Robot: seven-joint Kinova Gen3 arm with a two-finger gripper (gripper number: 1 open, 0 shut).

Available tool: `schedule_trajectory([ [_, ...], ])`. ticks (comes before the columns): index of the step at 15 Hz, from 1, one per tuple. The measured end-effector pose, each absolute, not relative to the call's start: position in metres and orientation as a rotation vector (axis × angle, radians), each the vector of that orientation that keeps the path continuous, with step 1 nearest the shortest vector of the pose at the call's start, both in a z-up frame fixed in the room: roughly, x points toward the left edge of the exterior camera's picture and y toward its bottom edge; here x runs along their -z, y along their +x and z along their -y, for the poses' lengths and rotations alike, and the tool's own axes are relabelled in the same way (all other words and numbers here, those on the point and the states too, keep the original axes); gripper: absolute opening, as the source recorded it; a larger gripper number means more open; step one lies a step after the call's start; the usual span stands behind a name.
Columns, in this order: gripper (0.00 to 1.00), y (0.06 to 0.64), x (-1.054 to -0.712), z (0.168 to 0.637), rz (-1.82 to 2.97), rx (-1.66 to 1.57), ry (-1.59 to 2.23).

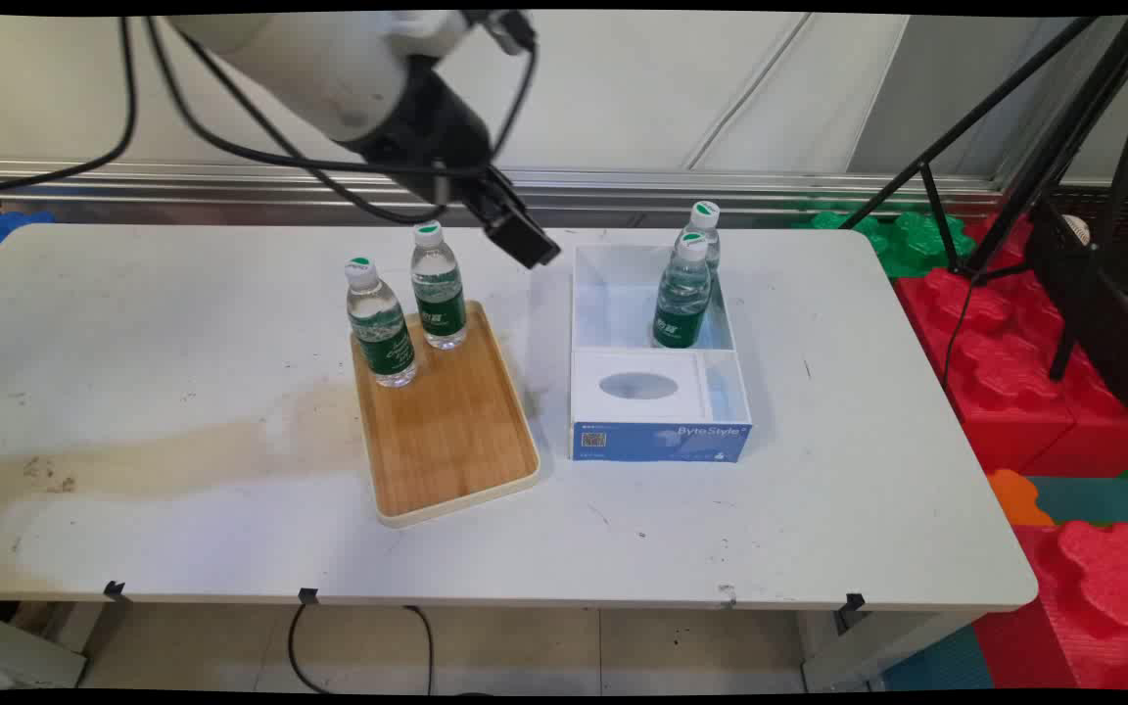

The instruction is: Pick up the green bottle from the white box

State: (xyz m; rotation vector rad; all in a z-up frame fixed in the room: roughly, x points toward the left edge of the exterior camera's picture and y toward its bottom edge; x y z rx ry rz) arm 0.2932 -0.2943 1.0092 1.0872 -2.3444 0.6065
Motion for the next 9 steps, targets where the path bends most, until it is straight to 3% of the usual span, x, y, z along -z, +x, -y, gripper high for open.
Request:
schedule_trajectory([
  [9,1.00,0.232,-0.984,0.343,2.414,-0.624,1.015],
])
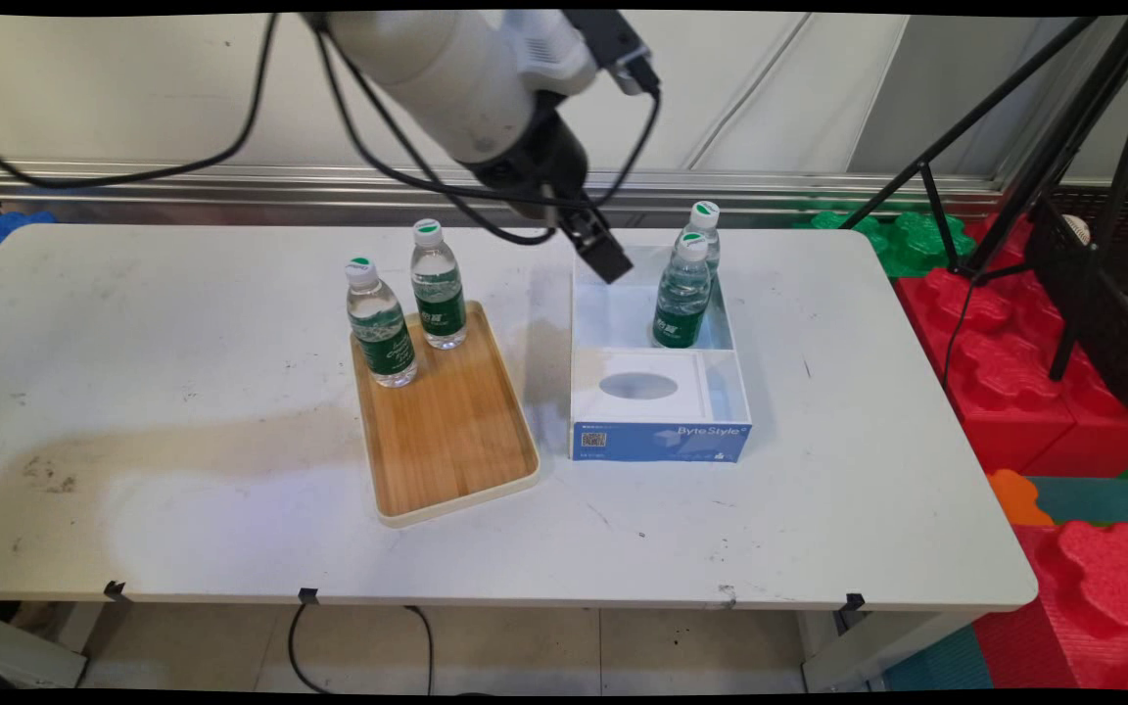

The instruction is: Pick up the green bottle from the white box

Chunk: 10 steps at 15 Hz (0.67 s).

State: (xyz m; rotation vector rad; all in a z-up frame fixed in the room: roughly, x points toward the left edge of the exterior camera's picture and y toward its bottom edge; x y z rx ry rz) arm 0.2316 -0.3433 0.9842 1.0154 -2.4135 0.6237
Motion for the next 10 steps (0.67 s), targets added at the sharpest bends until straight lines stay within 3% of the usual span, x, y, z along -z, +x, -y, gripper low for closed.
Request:
schedule_trajectory([
  [10,1.00,0.182,-0.933,0.422,2.456,-0.581,1.029],
])
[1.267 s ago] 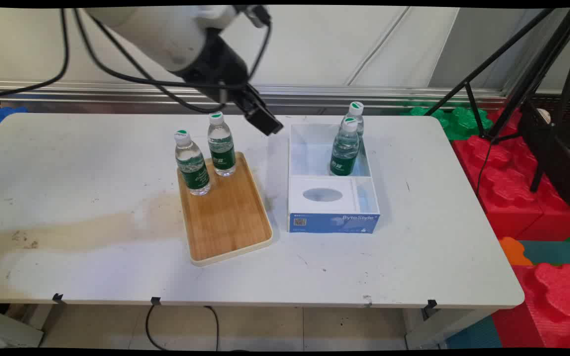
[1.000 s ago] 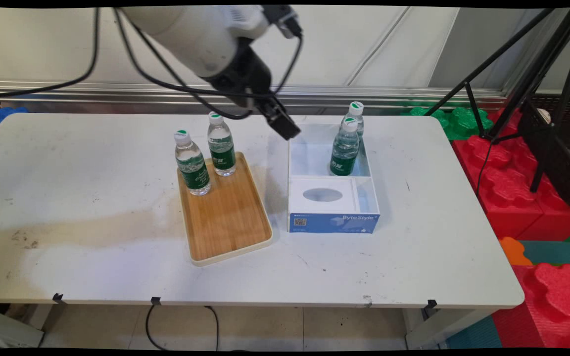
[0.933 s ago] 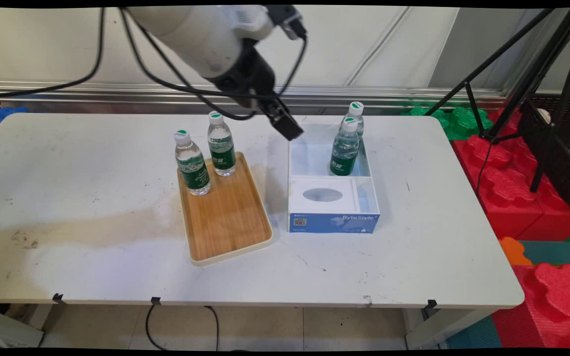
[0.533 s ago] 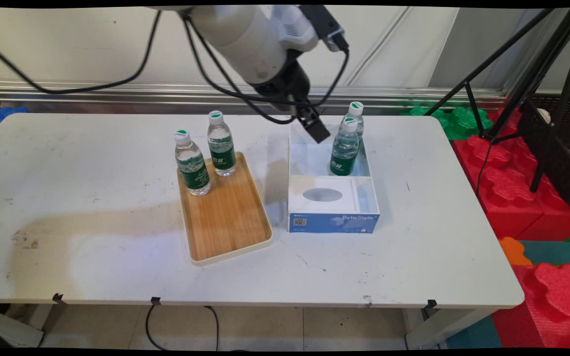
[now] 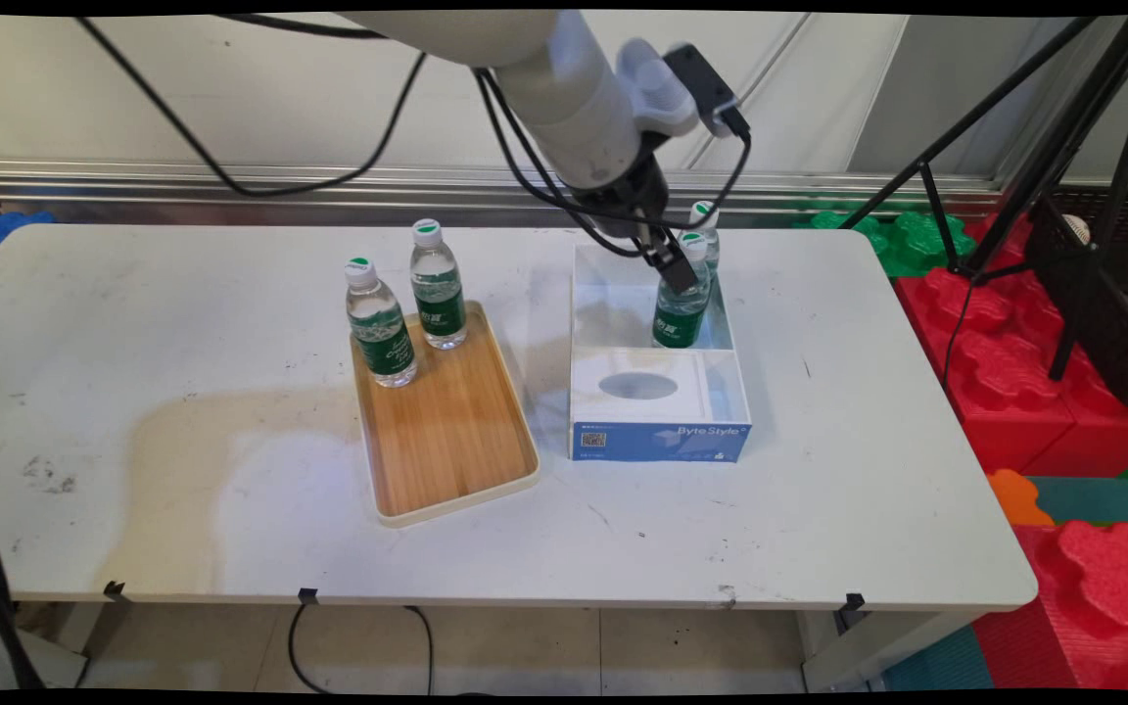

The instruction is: Pick up the green bottle from the white box, then place the picked object on the tray

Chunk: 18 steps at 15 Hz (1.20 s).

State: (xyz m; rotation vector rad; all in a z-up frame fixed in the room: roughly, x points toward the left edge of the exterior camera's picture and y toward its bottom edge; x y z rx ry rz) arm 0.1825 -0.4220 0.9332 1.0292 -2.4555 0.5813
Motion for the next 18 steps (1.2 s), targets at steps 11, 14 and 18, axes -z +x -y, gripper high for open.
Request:
schedule_trajectory([
  [11,1.00,0.158,-0.886,0.473,2.472,-0.514,1.078],
  [14,0.00,0.156,-0.881,0.479,2.462,-0.508,1.097],
  [18,0.00,0.156,-0.876,0.483,2.446,-0.503,1.122],
])
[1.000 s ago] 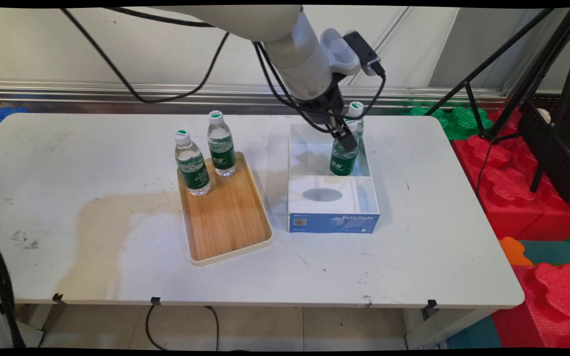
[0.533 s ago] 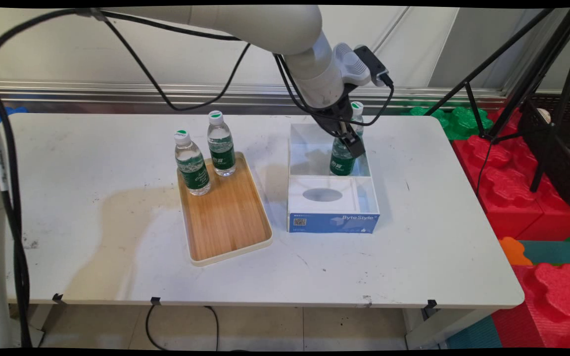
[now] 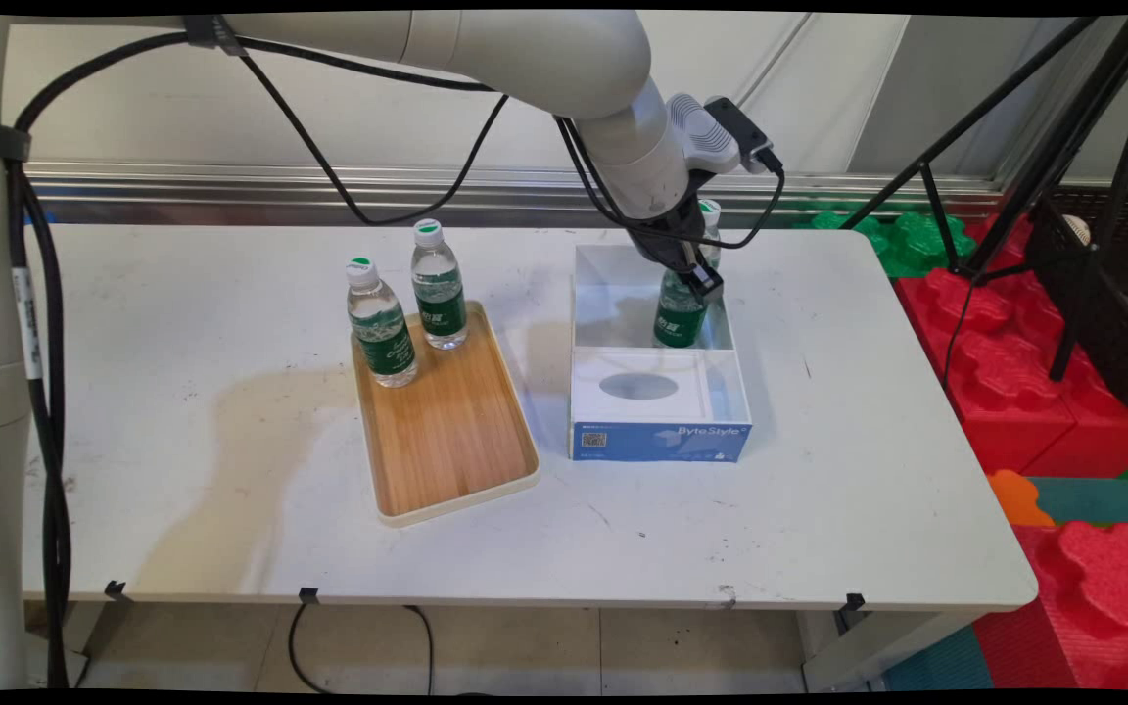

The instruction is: Place the picked object on the tray

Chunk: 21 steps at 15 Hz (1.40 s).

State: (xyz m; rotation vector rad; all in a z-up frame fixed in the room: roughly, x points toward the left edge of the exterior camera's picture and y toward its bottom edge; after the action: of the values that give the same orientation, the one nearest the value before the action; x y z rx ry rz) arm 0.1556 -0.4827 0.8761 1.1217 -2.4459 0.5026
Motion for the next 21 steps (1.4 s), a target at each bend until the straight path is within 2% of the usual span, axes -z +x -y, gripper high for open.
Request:
schedule_trajectory([
  [4,0.00,0.158,-0.877,0.480,2.429,-0.504,1.151],
  [9,0.00,0.165,-0.897,0.464,2.393,-0.519,1.166],
  [18,0.00,0.196,-0.982,0.402,2.325,-0.613,1.091],
  [21,0.00,0.214,-1.001,0.381,2.316,-0.638,1.076],
])
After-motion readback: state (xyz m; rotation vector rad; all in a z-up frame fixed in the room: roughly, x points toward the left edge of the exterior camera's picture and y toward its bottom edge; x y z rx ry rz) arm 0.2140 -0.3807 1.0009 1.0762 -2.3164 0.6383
